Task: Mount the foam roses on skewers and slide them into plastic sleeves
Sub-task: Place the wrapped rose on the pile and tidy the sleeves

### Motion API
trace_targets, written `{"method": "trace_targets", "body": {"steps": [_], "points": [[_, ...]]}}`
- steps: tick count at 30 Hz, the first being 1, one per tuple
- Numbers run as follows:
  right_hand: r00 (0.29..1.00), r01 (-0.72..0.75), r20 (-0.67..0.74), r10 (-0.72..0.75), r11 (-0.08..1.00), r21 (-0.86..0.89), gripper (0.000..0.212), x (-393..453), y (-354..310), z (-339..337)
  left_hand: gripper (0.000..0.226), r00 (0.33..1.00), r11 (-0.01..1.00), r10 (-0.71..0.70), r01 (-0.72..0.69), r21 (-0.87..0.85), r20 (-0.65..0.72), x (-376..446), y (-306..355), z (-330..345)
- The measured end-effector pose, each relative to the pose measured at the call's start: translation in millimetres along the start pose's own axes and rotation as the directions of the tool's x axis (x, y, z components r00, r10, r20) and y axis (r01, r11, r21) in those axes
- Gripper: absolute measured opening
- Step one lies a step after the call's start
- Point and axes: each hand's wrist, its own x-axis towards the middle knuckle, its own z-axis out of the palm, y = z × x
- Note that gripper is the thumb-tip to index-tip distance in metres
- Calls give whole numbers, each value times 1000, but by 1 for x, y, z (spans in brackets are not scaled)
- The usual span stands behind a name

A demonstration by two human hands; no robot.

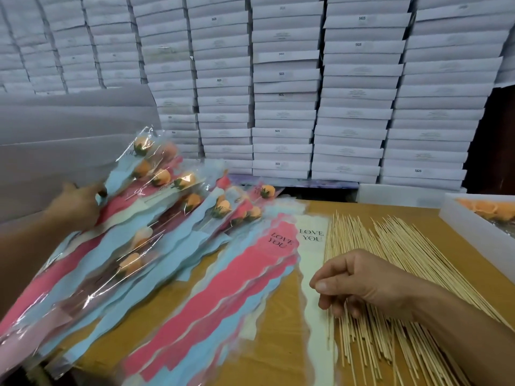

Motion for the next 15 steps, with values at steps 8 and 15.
{"method": "trace_targets", "body": {"steps": [8,15], "points": [[1000,-13,-3,13,1000,-19,14,1,1,-1,34,999,976,23,-18,219,-23,-1,7,4],[1000,-7,3,7,1000,-14,7,1,0,0,27,990,998,-20,29,61,-142,22,-8,16]]}}
